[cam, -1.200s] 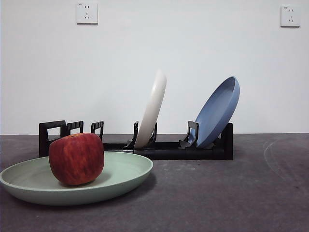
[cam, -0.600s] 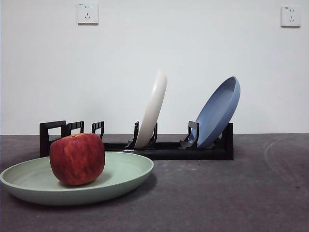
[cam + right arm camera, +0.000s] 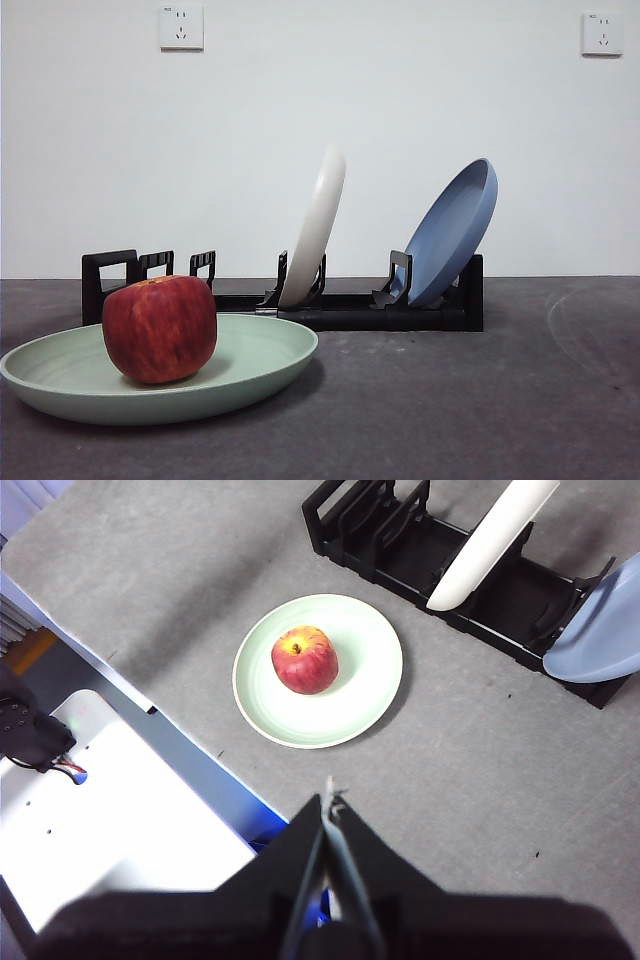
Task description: Take the green plate from the plate rack,put the plate on the table,take the apple from the table,put the apple in the plate
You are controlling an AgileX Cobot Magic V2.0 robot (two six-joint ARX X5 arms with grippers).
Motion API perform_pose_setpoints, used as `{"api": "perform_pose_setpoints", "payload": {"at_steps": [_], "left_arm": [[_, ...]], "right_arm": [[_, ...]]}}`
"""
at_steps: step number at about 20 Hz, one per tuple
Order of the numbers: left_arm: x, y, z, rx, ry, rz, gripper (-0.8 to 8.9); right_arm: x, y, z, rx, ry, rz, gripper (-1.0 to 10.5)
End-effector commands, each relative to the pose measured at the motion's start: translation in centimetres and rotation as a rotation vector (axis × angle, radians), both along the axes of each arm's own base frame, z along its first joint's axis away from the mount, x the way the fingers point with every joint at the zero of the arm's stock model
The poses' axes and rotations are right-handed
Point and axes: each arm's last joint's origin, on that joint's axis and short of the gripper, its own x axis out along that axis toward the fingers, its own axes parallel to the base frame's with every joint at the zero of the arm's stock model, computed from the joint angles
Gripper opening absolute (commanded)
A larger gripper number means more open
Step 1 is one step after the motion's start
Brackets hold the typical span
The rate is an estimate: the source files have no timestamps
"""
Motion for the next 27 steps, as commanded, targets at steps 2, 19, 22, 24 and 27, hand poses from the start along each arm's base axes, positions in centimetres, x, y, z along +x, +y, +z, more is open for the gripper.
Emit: {"api": "perform_pose_setpoints", "payload": {"at_steps": [2,19,22,24,27], "left_arm": [[1.0,0.3,-6.8,-0.021,0.077,0.044,-0.04],[1.4,0.3,-12.5,0.171,0.515,0.074,-0.04],[1.4,0.3,-12.5,0.171,0.515,0.074,-0.04],[1.4,0.3,-12.5,0.171,0.515,0.075,-0.04],[1.4,0.1,-12.5,0.175,0.513,0.059,-0.04]], "right_arm": [[-0.1,-0.1,-0.3,-0.02,0.02,-0.004,0.0],[0.0,-0.1,-0.3,-0.039,-0.004,-0.032,0.0],[0.0,-0.1,-0.3,-0.039,-0.004,-0.032,0.0],[0.0,-0.1,-0.3,-0.039,-0.004,-0.032,0.0],[0.0,-0.1,-0.3,-0.039,-0.004,-0.032,0.0]]}}
